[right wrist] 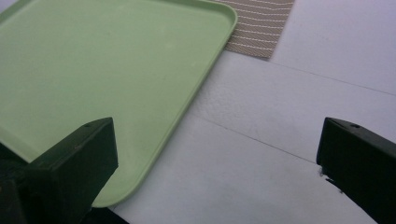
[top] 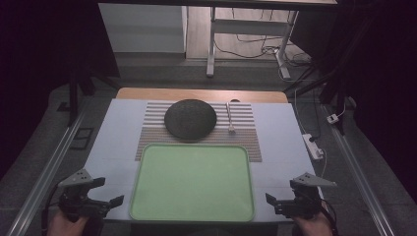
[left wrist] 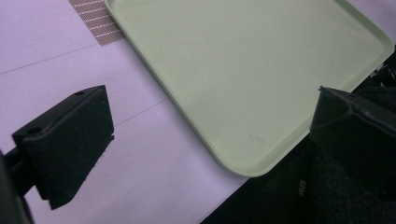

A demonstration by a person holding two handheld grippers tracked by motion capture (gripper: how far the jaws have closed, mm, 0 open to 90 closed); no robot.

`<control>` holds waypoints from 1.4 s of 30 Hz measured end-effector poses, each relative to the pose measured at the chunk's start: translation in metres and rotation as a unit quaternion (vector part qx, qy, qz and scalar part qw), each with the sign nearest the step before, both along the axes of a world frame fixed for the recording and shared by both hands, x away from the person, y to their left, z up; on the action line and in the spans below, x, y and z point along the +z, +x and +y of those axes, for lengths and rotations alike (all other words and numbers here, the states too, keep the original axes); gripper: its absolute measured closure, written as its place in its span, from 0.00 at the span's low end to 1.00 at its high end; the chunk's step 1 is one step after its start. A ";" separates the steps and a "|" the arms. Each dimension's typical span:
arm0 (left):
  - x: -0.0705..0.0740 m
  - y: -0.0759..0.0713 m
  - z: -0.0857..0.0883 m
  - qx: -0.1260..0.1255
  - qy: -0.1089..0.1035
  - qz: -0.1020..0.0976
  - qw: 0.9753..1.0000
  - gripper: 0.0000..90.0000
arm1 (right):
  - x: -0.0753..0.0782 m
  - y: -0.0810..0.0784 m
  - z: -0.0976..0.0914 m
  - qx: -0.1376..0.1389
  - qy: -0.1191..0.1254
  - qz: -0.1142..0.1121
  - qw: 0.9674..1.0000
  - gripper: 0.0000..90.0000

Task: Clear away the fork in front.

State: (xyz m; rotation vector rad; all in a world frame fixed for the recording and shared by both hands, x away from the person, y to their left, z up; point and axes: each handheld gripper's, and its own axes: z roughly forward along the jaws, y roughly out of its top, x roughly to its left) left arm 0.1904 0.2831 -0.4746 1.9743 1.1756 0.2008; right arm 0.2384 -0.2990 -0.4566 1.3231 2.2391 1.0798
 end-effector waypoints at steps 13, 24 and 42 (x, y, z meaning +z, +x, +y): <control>-0.002 0.002 0.003 -0.001 -0.015 0.015 1.000 0.00 | -0.001 0.003 0.001 0.014 0.004 0.016 1.000 0.00; -0.002 0.003 0.002 -0.008 -0.012 0.017 1.000 0.01 | -0.001 0.003 0.002 0.024 -0.001 0.019 1.000 0.00; -0.002 0.003 0.002 -0.011 -0.014 0.017 1.000 0.01 | 0.003 0.006 0.007 0.055 0.011 -0.002 0.998 0.00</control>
